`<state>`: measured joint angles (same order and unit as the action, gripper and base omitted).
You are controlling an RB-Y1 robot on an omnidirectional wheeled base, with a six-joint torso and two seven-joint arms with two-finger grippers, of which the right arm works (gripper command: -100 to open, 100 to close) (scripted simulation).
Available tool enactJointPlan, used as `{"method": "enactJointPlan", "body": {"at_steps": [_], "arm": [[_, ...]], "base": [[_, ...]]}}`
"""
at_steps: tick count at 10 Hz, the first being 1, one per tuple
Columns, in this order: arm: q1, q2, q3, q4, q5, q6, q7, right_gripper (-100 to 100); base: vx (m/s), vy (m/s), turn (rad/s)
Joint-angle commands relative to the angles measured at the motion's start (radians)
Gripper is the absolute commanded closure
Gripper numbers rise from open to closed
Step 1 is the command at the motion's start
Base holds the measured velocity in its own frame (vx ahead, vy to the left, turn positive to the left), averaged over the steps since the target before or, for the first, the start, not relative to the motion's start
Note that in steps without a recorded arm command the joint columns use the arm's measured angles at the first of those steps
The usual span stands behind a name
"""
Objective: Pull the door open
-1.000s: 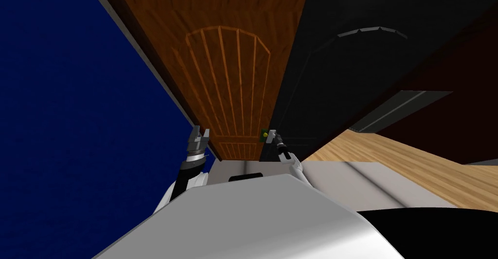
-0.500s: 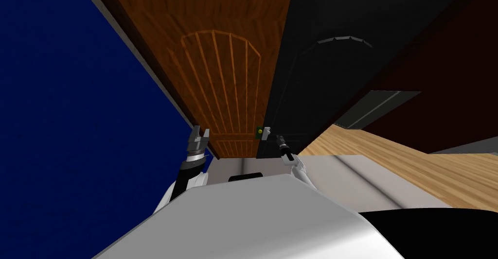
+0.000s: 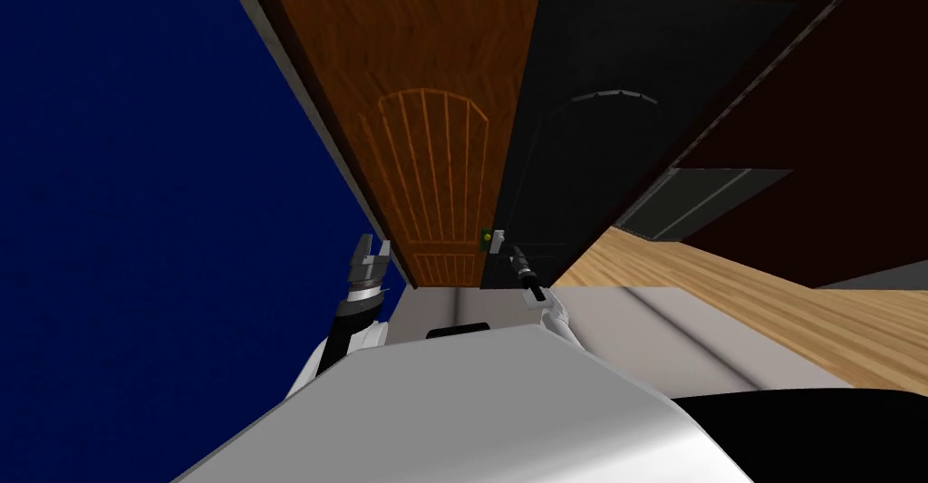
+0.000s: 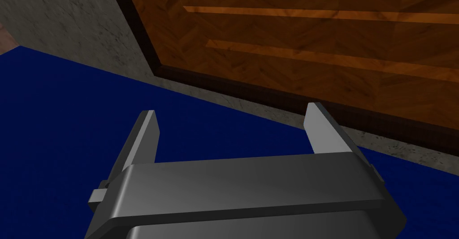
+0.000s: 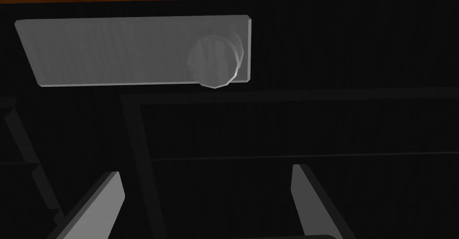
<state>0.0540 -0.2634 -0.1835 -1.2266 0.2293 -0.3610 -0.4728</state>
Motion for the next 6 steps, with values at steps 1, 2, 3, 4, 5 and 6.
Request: {"method": "enactJointPlan", "body": {"at_steps": [1, 2, 3, 4, 5, 6], "arm": [[0.000, 0.000, 0.000, 0.000, 0.000, 0.000, 0.000, -100], [0.015, -0.014, -0.028, 0.012, -0.004, 0.006, 0.003, -100], [0.021, -0.022, -0.044, 0.020, -0.007, 0.010, 0.006, -100], [0.027, -0.030, -0.061, 0.029, -0.010, 0.014, 0.010, -100], [0.026, -0.033, -0.075, 0.037, -0.012, 0.018, 0.015, -100], [0.024, -0.032, -0.076, 0.038, -0.012, 0.018, 0.017, -100]], "base": [[-0.073, 0.061, 0.010], [-0.029, -0.029, -0.181], [-0.014, -0.083, -0.230], [0.026, -0.114, -0.135], [0.110, -0.115, -0.057], [0.153, -0.071, 0.006]]}}
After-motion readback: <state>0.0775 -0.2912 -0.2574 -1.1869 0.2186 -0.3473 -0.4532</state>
